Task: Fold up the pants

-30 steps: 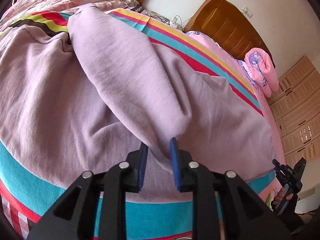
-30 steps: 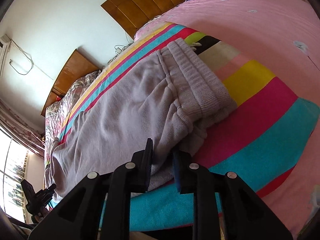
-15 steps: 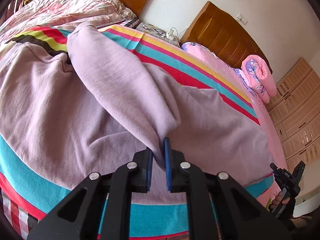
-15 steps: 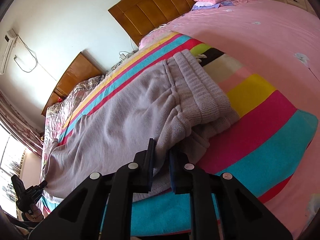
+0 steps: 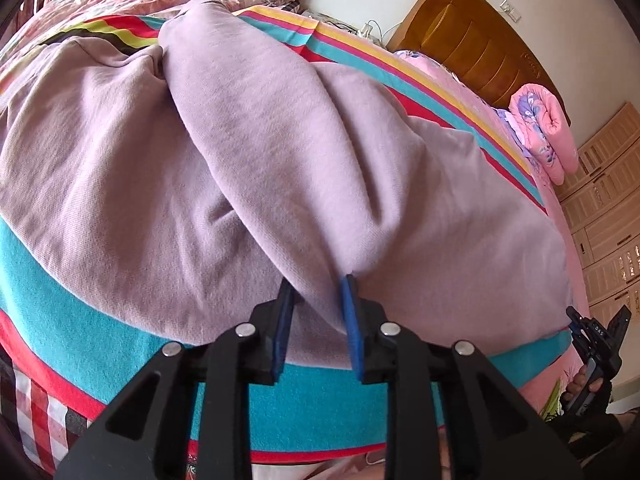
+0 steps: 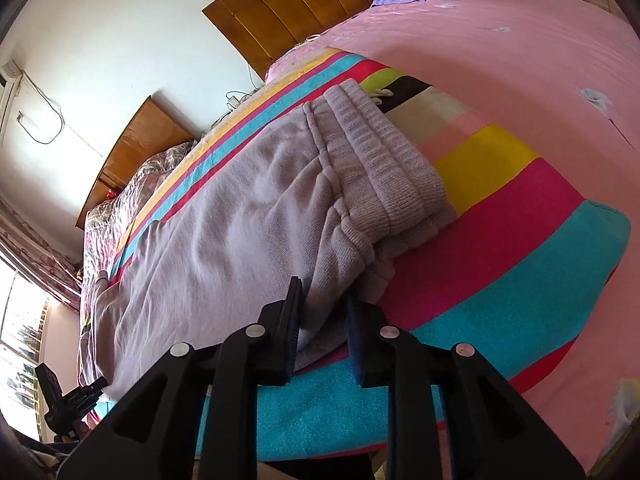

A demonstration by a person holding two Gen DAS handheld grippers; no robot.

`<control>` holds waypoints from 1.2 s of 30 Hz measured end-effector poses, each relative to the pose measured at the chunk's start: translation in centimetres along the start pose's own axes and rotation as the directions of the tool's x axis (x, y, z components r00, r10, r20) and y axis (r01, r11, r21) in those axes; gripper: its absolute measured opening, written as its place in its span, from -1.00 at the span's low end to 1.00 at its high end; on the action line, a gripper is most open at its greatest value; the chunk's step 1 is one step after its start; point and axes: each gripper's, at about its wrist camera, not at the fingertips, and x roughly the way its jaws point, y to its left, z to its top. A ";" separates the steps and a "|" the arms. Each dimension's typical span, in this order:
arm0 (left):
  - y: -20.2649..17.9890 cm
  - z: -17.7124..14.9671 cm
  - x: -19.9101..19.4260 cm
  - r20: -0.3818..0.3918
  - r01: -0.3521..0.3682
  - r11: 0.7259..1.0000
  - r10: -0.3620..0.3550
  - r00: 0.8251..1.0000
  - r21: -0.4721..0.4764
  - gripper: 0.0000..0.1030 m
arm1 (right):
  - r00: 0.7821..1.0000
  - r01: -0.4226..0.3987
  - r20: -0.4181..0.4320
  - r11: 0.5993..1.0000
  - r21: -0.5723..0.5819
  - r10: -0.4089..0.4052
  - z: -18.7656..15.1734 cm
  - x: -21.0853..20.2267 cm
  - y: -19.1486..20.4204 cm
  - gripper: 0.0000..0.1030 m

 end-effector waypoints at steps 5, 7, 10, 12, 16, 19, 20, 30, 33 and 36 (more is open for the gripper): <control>0.4 0.2 -1.3 0.043 -0.031 1.000 0.031 0.999 0.005 0.26 | 0.989 0.125 0.076 0.992 0.013 -0.126 0.0 -3.4 0.6 -0.07; 0.6 0.6 -2.1 0.081 -0.050 0.999 0.049 0.996 0.004 0.44 | 0.969 0.180 0.181 0.982 -0.061 -0.166 0.3 -5.4 2.9 -0.07; 1.4 1.4 -3.1 0.127 -0.047 0.999 0.049 0.991 -0.020 0.60 | 0.956 0.175 0.276 0.944 -0.278 -0.096 0.2 -5.9 8.4 0.12; 2.3 1.8 -3.6 0.157 -0.072 0.996 0.079 0.984 -0.047 0.71 | 0.980 0.096 0.198 0.901 -0.424 -0.011 -0.5 -3.5 12.4 0.41; 4.5 2.3 -4.9 0.187 -0.122 0.985 0.144 0.972 -0.124 0.75 | 0.995 -0.094 -0.080 0.769 -0.632 0.057 -3.9 3.7 19.5 0.40; 7.4 2.2 -6.9 0.227 -0.181 0.970 0.216 0.950 -0.162 0.77 | 0.976 -0.161 -0.219 0.697 -0.698 0.005 -7.0 7.4 21.6 0.41; 8.8 2.1 -7.7 0.241 -0.208 0.961 0.249 0.938 -0.182 0.80 | 0.967 -0.169 -0.254 0.684 -0.710 -0.024 -7.6 8.3 21.8 0.45; 23.9 5.2 -11.8 0.289 -0.175 0.853 0.349 0.891 -0.491 0.82 | 0.952 -0.306 -0.263 0.489 -0.817 0.156 -5.5 9.4 35.8 0.42; 25.9 5.9 -11.1 0.292 -0.136 0.833 0.335 0.896 -0.536 0.81 | 0.879 -0.472 -0.410 0.320 -0.821 0.244 -7.9 13.6 46.9 0.42; 26.9 6.4 -10.6 0.302 -0.111 0.820 0.328 0.895 -0.561 0.80 | 0.801 -0.593 -0.555 0.176 -0.786 0.225 -12.2 18.6 57.5 0.32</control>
